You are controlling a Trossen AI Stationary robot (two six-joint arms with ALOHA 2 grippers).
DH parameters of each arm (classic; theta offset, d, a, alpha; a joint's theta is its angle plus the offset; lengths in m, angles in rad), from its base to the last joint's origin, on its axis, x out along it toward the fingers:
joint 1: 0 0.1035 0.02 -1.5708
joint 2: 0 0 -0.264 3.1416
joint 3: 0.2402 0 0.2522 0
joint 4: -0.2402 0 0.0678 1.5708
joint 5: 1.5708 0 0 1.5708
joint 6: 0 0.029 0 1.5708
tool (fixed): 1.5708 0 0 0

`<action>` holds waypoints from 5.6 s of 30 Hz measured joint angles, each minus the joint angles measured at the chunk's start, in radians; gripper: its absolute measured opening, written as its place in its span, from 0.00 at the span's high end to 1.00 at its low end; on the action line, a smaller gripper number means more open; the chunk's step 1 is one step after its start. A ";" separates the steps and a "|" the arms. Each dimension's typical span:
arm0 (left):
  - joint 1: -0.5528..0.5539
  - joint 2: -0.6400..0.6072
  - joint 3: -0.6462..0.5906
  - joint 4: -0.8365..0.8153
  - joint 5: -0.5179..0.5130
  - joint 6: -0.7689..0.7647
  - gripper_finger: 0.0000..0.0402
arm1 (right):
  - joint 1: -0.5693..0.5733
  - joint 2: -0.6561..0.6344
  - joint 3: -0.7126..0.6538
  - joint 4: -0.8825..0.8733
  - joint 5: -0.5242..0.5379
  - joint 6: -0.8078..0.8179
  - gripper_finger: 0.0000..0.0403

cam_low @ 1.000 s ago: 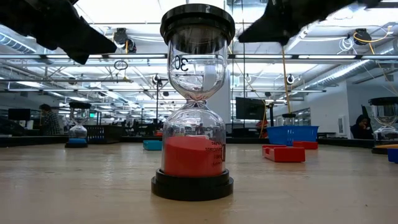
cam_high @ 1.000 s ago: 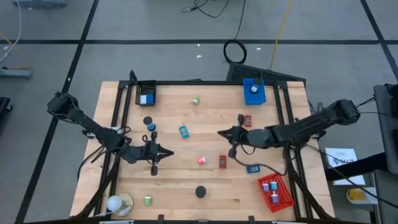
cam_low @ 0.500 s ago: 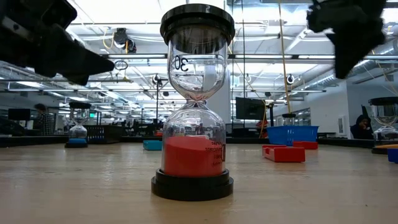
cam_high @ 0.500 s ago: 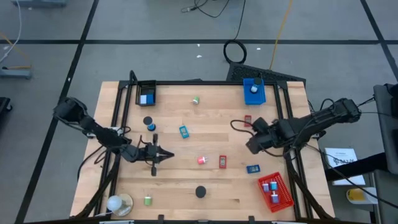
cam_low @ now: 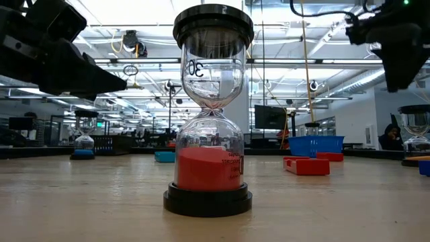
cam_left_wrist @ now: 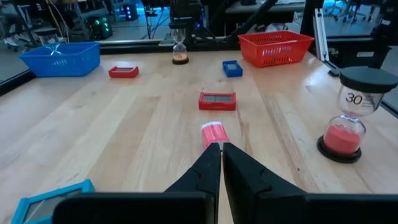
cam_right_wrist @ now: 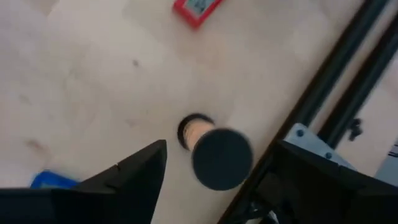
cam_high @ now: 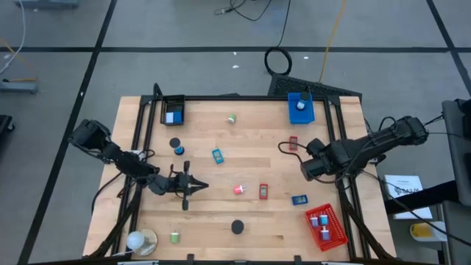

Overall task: Pick & Place Office items
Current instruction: Put the orange sand timer into the blue basket

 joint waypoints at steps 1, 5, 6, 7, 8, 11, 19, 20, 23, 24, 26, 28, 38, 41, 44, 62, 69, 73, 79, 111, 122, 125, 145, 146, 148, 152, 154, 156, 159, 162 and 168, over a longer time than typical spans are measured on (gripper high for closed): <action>0.000 0.000 0.000 0.000 0.000 0.001 0.94 | -0.003 0.000 -0.022 0.017 -0.008 -0.012 0.27; 0.000 0.000 0.000 -0.001 0.001 0.001 0.94 | -0.004 0.001 -0.107 0.080 -0.066 -0.068 0.27; 0.000 0.000 0.000 -0.001 0.001 0.001 0.94 | -0.004 0.001 -0.122 0.084 -0.073 -0.073 0.27; 0.000 0.000 0.000 -0.001 0.001 0.002 0.94 | -0.004 0.001 -0.135 0.085 -0.078 -0.073 0.27; 0.000 0.000 0.000 -0.001 0.001 0.002 0.94 | -0.003 0.000 -0.147 0.084 -0.078 -0.073 0.27; 0.000 0.000 0.000 -0.001 0.002 0.003 0.94 | -0.004 -0.006 -0.179 0.091 -0.078 -0.074 0.27; 0.000 0.000 0.000 -0.001 0.003 0.004 0.94 | -0.040 -0.005 -0.250 0.216 -0.074 -0.139 0.30; 0.000 0.000 0.000 -0.001 0.003 0.003 0.94 | -0.045 -0.006 -0.250 0.238 -0.064 -0.152 0.31; 0.000 0.000 0.000 -0.002 0.004 0.003 0.94 | -0.062 -0.005 -0.250 0.254 -0.056 -0.181 0.38; 0.000 0.000 0.000 -0.002 0.004 0.003 0.94 | -0.068 -0.005 -0.250 0.254 -0.056 -0.183 0.41; 0.000 0.000 0.000 -0.002 0.004 0.003 0.94 | -0.077 -0.005 -0.250 0.254 -0.060 -0.185 0.47; 0.000 0.000 0.000 -0.002 0.004 0.003 0.94 | -0.084 -0.006 -0.249 0.254 -0.073 -0.193 0.51; 0.011 0.000 0.000 -0.002 0.004 0.001 0.94 | -0.118 -0.005 -0.190 0.405 -0.109 -0.294 0.50; 0.023 0.000 0.000 -0.002 0.004 0.001 0.94 | -0.146 -0.005 -0.164 0.494 -0.099 -0.352 0.51; 0.037 0.000 0.000 -0.002 0.004 0.000 0.94 | -0.184 0.012 -0.152 0.556 -0.078 -0.410 0.51; 0.052 0.000 0.000 -0.002 0.004 -0.003 0.94 | -0.298 0.287 -0.034 0.698 -0.133 -0.684 0.47; 0.052 0.000 0.000 -0.003 0.004 -0.004 0.94 | -0.297 0.288 -0.034 0.708 -0.075 -0.686 0.37; 0.051 0.000 0.000 -0.003 0.012 -0.004 0.94 | -0.296 0.254 -0.034 0.711 -0.053 -0.681 0.30; 0.051 0.000 0.000 -0.003 0.028 -0.002 0.94 | -0.294 0.160 -0.034 0.706 -0.031 -0.669 0.23; 0.051 0.000 0.000 0.001 0.029 0.003 0.94 | 0.087 -0.067 -0.187 0.780 0.342 -0.377 0.66; 0.052 -0.001 0.000 -0.002 0.029 0.003 0.94 | 0.087 -0.034 -0.187 0.768 0.344 -0.363 0.23; 0.052 -0.001 0.000 -0.002 0.028 0.003 0.94 | 0.086 -0.007 -0.187 0.768 0.343 -0.365 0.16; 0.052 -0.001 0.000 -0.004 0.003 0.002 0.94 | 0.085 -0.002 -0.188 0.843 0.392 -0.397 0.12; 0.052 -0.001 0.000 -0.004 0.003 0.003 0.94 | 0.084 0.001 -0.188 0.854 0.393 -0.398 0.12; 0.052 -0.001 0.000 -0.004 0.002 0.002 0.94 | 0.077 0.011 -0.188 0.867 0.394 -0.411 0.12; 0.051 -0.001 0.000 -0.004 0.003 -0.003 0.94 | 0.050 0.039 -0.188 0.871 0.396 -0.441 0.12; 0.052 -0.001 0.000 -0.004 0.003 -0.003 0.94 | 0.027 0.054 -0.189 0.850 0.395 -0.441 0.12; 0.052 -0.001 0.000 -0.004 0.003 -0.003 0.94 | 0.002 0.063 -0.194 0.853 0.393 -0.442 0.12; 0.052 -0.001 0.000 -0.004 0.003 -0.004 0.94 | -0.027 0.063 -0.217 0.860 0.372 -0.440 0.12; 0.052 -0.001 0.000 -0.005 0.003 -0.004 0.94 | -0.048 0.063 -0.249 0.898 0.319 -0.442 0.12; 0.051 -0.001 0.000 -0.006 0.003 -0.005 0.94 | -0.057 0.062 -0.337 1.030 0.279 -0.464 0.14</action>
